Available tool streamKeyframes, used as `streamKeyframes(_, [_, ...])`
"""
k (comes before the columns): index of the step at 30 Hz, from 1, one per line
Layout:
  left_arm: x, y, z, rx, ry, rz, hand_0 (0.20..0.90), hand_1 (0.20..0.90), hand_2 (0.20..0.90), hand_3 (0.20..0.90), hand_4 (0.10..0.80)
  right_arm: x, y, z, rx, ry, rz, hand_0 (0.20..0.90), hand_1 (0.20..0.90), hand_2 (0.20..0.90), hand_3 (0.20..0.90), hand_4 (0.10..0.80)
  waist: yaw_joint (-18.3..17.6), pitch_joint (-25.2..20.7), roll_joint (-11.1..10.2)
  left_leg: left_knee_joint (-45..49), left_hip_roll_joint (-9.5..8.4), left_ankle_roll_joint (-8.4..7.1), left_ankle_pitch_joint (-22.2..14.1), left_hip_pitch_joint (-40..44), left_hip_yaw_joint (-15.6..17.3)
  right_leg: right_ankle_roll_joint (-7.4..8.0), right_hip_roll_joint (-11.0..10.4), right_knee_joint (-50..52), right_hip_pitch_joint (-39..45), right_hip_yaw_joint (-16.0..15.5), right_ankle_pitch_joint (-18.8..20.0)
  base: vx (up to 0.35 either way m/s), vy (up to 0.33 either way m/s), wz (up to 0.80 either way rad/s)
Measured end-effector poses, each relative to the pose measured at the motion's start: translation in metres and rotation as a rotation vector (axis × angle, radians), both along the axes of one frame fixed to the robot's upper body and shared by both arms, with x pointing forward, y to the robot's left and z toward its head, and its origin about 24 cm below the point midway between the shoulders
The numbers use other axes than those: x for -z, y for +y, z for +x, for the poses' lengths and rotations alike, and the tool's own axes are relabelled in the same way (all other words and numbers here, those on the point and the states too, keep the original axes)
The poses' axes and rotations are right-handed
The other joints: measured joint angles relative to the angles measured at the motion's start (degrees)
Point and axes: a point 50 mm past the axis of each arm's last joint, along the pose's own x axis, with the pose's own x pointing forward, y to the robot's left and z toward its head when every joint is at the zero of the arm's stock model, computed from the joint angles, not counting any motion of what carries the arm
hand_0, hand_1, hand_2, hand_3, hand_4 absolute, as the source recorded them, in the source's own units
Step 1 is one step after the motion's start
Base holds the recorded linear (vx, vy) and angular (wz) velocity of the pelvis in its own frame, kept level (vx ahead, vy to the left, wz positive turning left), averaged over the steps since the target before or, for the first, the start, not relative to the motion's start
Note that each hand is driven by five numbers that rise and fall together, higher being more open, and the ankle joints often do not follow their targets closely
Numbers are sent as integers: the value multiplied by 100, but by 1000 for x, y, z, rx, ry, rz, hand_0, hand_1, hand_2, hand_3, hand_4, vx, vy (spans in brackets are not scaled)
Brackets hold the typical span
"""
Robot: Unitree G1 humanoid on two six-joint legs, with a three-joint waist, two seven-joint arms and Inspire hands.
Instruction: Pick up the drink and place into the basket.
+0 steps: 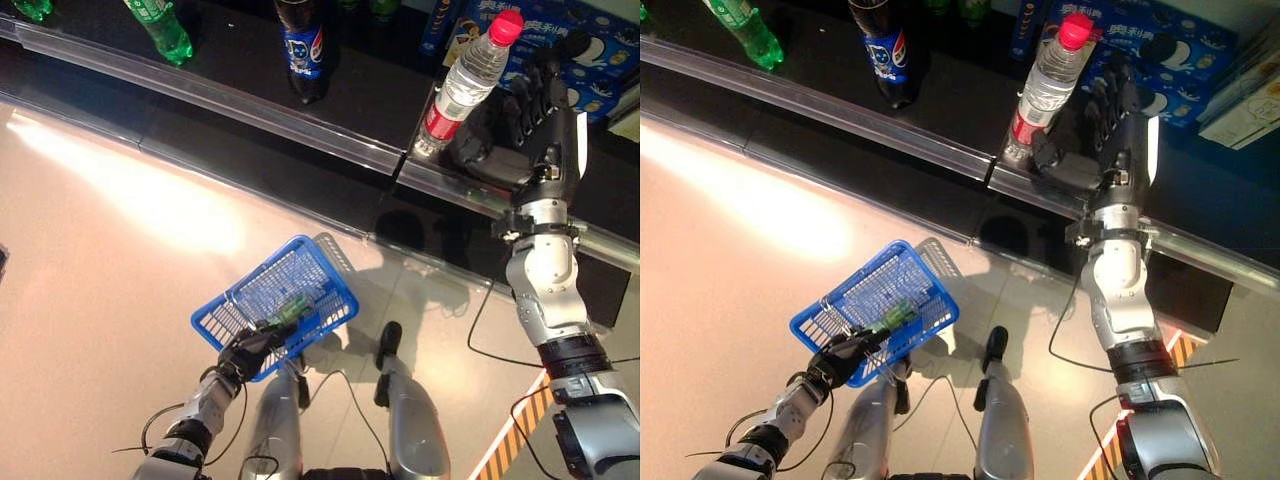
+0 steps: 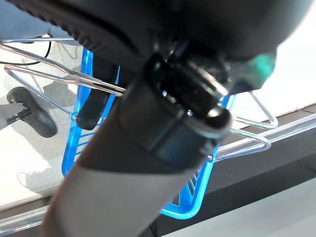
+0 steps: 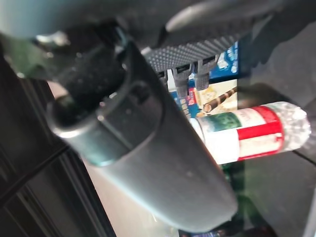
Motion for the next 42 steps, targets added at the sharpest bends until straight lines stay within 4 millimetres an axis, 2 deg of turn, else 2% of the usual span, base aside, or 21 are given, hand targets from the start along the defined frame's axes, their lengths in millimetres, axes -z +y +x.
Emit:
streamKeyframes(8, [-2,4,2,-34,-9,-86,300,300,300,200,100,-12,2,4,-3,-9,-22,900,900,900,900,800,100,6,1,77,1,4,-30,-98,-63,-28,-12,9,-3,-108,-8,-3,-8,6])
streamKeyframes(16, [-5,9,4,-25,-22,-89,300,300,300,200,100,-19,9,10,-41,1,-39,900,900,900,900,800,145,23,-9,77,-4,3,-47,-111,-80,-27,-14,10,-5,-121,-15,-1,0,0])
streamKeyframes(28, [-8,9,9,-3,-25,-87,300,300,300,200,100,-25,4,28,-80,85,6,900,900,900,900,800,119,27,-2,129,-6,2,-48,-171,-161,-28,-14,21,-7,-171,-16,-2,-2,2])
streamKeyframes(29, [-9,9,10,6,-26,-82,300,300,300,200,100,-27,4,29,-80,87,10,719,719,719,689,589,119,27,-2,138,-6,1,-49,-189,-175,-29,-14,21,-11,-188,-17,-12,1,8])
streamKeyframes(30, [-9,8,10,13,-23,-78,300,300,300,200,100,-27,4,31,-80,92,11,592,592,592,540,440,123,27,-1,139,-6,1,-49,-190,-177,-29,-15,21,-10,-190,-17,-11,4,3])
streamKeyframes(31, [-9,8,10,20,-24,-75,300,300,300,200,100,-28,5,33,-78,102,7,599,599,599,549,449,129,27,-1,140,-7,1,-49,-190,-177,-29,-16,22,-11,-190,-17,0,0,0])
streamKeyframes(32, [-9,7,10,25,-23,-74,300,300,300,200,100,-28,5,35,-75,117,5,785,785,785,765,665,138,28,-1,140,-7,1,-49,-190,-178,-29,-16,22,-11,-194,-17,0,0,0])
streamKeyframes(37, [-11,6,13,35,-26,-74,300,300,300,200,100,-20,-1,43,-44,194,-12,735,735,735,708,608,208,31,5,140,-9,1,-49,-194,-184,-30,-19,22,-11,-205,-19,0,0,0])
streamKeyframes(38, [-11,6,13,37,-27,-73,300,300,300,200,100,-19,-3,44,-36,204,-13,648,648,648,606,506,227,33,10,140,-10,1,-49,-201,-191,-30,-21,22,-11,-219,-21,0,0,0])
streamKeyframes(39, [-11,6,13,38,-27,-73,300,300,300,200,100,-19,-4,45,-33,208,-13,399,399,399,315,215,237,33,10,140,-12,1,-49,-203,-196,-30,-23,23,-10,-229,-21,-5,15,3])
streamKeyframes(40, [-11,6,13,39,-27,-73,300,300,300,200,100,-19,-5,45,-30,210,-12,399,399,399,315,215,244,33,10,140,-14,1,-49,-204,-200,-29,-26,27,-10,-233,-22,-8,17,3])
streamKeyframes(41, [-11,6,13,40,-28,-72,300,300,300,200,100,-19,-6,46,-27,218,-13,300,300,300,200,100,248,33,10,140,-23,2,-48,-206,-207,-28,-34,33,-10,-244,-22,0,0,0])
streamKeyframes(42, [-11,6,13,40,-28,-72,300,300,300,200,100,-19,-6,47,-27,223,-11,300,300,300,200,100,250,33,10,140,-25,2,-48,-206,-208,-27,-37,35,-10,-246,-23,-7,15,3])
